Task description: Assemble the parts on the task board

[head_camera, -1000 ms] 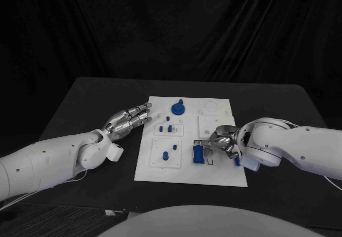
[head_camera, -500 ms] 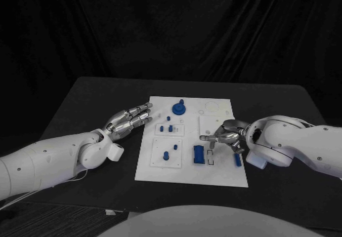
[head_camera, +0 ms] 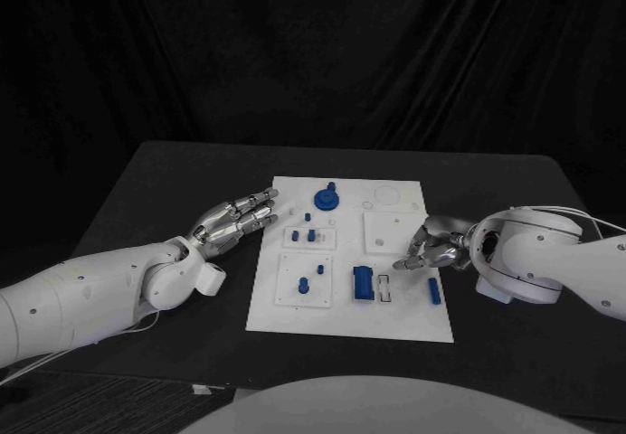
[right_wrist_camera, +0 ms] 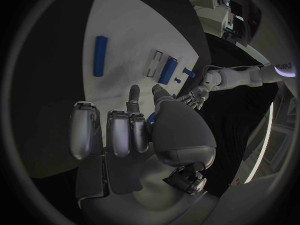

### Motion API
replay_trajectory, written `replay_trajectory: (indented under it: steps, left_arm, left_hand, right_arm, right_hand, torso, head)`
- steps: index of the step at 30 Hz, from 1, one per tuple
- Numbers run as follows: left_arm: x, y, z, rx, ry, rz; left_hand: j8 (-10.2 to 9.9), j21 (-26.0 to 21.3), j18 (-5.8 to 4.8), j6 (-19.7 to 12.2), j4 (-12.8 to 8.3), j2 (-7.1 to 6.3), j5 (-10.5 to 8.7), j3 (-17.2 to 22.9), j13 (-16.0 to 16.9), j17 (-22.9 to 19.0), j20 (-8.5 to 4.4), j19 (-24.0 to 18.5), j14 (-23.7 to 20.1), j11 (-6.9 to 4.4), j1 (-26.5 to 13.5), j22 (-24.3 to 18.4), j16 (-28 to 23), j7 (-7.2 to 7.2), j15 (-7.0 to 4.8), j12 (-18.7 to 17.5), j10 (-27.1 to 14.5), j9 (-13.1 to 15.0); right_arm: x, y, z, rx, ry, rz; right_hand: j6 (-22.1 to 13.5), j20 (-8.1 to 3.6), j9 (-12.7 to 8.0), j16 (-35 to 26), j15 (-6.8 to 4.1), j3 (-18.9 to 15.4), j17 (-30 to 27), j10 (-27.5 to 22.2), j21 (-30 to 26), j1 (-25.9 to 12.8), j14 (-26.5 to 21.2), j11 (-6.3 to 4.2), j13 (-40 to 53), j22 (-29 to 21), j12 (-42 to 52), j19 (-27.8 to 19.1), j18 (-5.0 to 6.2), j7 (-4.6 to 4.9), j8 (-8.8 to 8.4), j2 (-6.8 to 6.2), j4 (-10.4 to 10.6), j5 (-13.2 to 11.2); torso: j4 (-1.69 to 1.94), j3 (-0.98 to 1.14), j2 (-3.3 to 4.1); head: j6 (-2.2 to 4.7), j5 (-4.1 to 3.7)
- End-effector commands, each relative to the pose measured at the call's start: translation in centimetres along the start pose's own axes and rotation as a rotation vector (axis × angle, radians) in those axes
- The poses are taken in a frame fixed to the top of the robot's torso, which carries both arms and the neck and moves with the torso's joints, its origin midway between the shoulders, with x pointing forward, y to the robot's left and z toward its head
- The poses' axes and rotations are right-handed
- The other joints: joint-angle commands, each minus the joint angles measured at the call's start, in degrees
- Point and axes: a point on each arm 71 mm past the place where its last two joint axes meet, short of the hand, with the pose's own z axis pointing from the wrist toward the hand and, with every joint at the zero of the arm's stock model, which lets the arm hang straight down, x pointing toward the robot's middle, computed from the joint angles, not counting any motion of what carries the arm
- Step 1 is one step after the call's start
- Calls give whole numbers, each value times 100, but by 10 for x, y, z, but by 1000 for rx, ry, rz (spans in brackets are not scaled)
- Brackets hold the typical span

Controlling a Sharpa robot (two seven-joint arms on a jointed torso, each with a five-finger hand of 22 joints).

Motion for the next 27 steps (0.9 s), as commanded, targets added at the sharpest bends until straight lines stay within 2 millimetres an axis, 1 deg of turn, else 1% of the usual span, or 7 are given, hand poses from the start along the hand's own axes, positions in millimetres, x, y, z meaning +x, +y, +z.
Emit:
replay_trajectory:
  steps: [1,6,14,17,20,23,27]
  left_arm:
    - [2,0,1,10,7,-12]
    - [1,0,1,11,5,-11]
    - [0,0,0,10,2,-10]
    - [0,0,0,11,2,-10]
    - [0,0,-1,11,3,-10]
    - [0,0,-1,10,2,-10]
    - [0,0,-1,9,1,-9]
  left_hand:
    - [24,33,106,11,-15,69,30,18,-2,9,47,3,7,31,-10,5,26,39,44,19,-4,5]
    - [24,34,106,12,-15,68,28,17,-2,9,47,4,7,33,-13,6,26,40,45,19,-3,5]
    - [24,34,107,12,-14,69,27,17,-3,8,47,4,6,34,-14,4,25,41,45,17,-5,5]
    - [24,34,107,12,-14,69,27,17,-3,8,47,4,6,34,-14,4,25,41,45,17,-5,5]
    - [24,34,107,12,-14,69,27,17,-3,8,47,4,6,34,-14,4,25,41,45,17,-5,5]
    - [24,34,107,12,-14,70,29,18,-3,9,48,5,7,35,-15,5,25,42,44,18,-5,4]
    - [25,34,107,14,-15,71,31,19,-2,9,48,5,7,36,-15,5,25,43,44,19,-3,5]
  right_arm:
    - [-7,-11,-3,68,-62,-249]
    - [-12,-16,-11,80,-132,-360]
    - [-10,-14,-27,64,-189,-432]
    - [-8,-14,-29,64,-181,-439]
    - [-4,-15,-29,65,-167,-442]
    - [1,-15,-29,62,-155,-441]
    - [6,-15,-29,60,-137,-443]
  right_hand:
    - [85,-13,-22,-22,-46,-27,714,596,22,27,459,-51,1509,1199,20,317,-26,-14,24,48,-7,30]
    - [194,-26,-106,-117,-62,-85,535,596,-76,-87,426,-70,1509,1165,20,282,-1,-33,-13,91,99,32]
    - [512,-62,-230,-96,-107,-184,543,596,6,-250,434,-124,1509,1182,20,298,-14,-97,-92,141,293,-30]
    - [600,-76,-244,-92,-123,-212,539,596,23,-326,435,-142,1509,1186,20,300,-17,-118,-108,183,380,-19]
    - [602,-77,-244,-89,-123,-214,544,596,30,-329,436,-143,1509,1188,20,302,-18,-118,-109,183,383,-18]
    - [631,-85,-277,-110,-128,-286,490,596,0,-455,426,-146,1509,1177,20,287,-11,-117,-173,174,504,27]
    - [670,-89,-312,-111,-130,-322,480,596,0,-521,424,-147,1509,1176,20,283,-11,-118,-235,175,584,68]
  torso:
    - [-1,-1,3]
    - [-2,-2,-5]
    - [-1,-6,-2]
    - [2,-7,-1]
    - [3,-3,5]
    - [5,-4,-2]
    - [2,-4,-1]
  head:
    - [0,-30]
    - [0,0]
    - [0,-6]
    - [0,-13]
    - [0,-4]
    - [0,4]
    - [0,-4]
